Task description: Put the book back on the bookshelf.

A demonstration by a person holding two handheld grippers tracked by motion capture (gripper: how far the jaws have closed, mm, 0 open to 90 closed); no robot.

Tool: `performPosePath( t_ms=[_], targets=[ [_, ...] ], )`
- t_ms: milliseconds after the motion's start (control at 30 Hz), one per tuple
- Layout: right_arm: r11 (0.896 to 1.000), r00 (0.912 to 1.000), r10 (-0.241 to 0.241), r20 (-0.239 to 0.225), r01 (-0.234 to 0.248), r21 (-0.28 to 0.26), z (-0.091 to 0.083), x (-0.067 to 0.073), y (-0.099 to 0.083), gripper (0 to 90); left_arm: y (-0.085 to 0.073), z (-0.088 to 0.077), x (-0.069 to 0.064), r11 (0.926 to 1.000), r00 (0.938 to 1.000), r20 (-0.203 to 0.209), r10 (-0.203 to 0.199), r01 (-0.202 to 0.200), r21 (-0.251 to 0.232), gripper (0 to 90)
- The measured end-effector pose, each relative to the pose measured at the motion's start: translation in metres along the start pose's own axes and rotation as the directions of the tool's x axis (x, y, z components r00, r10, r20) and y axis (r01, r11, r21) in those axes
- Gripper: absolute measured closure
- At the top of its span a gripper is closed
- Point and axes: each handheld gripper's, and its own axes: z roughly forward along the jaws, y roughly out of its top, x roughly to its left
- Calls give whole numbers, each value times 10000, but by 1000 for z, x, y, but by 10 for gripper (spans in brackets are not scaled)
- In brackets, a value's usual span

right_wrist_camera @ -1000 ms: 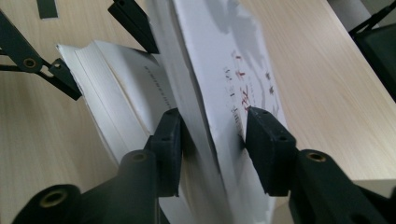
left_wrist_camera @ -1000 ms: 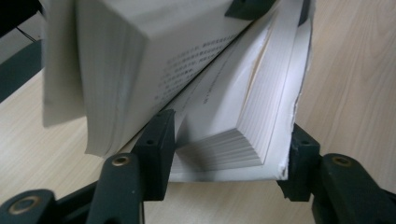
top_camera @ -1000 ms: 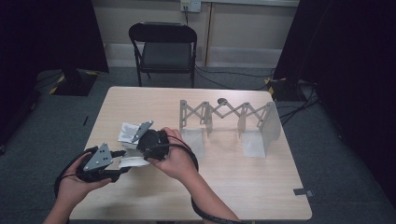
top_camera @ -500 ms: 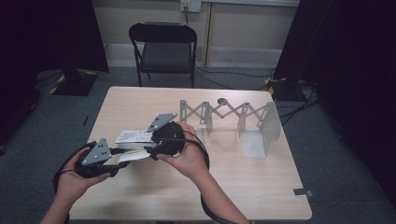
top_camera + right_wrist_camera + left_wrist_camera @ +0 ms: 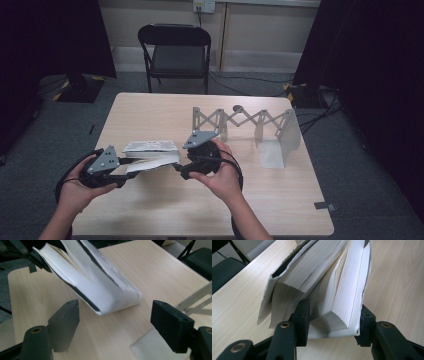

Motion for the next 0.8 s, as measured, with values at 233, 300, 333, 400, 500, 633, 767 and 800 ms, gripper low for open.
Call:
performPosePath(
  t_ms=[233, 300, 333, 400, 500, 633, 767, 800],
  targets=[
    [9991, 9990, 429, -85, -428, 44, 8, -3, -23, 172, 3, -4, 1, 9997, 9995, 166, -251, 252, -49, 562],
    [9989, 9989, 456, -80, -455, 60, 9, -3, -25, 168, 5, -5, 2, 9996, 9994, 197, -280, 280, -29, 563],
    [9988, 9988, 486, -72, -485, 114, 11, -4, -29, 169, 6, -6, 2, 9997, 9994, 243, -256, 256, -3, 567],
    [9983, 9984, 568, -81, -567, 135, 13, -4, -35, 165, 8, -7, 2, 9996, 9992, 275, -275, 274, 38, 572],
    [9976, 9978, 640, -160, -635, 266, 15, -5, -45, 152, 10, -8, 3, 9996, 9990, 368, -245, 241, 124, 578],
    [9969, 9973, 733, -70, -730, 278, 15, -6, -52, 152, 12, -9, 2, 9992, 9984, 428, -375, 369, 149, 581],
    [9946, 9951, 972, -159, -966, 371, 18, -8, -65, 152, 14, -10, 3, 9992, 9985, 471, -288, 274, 292, 582],
    [9942, 9949, 990, -183, -981, 438, 19, -8, -68, 152, 15, -10, 3, 9991, 9981, 505, -342, 330, 251, 582]
  ],
)
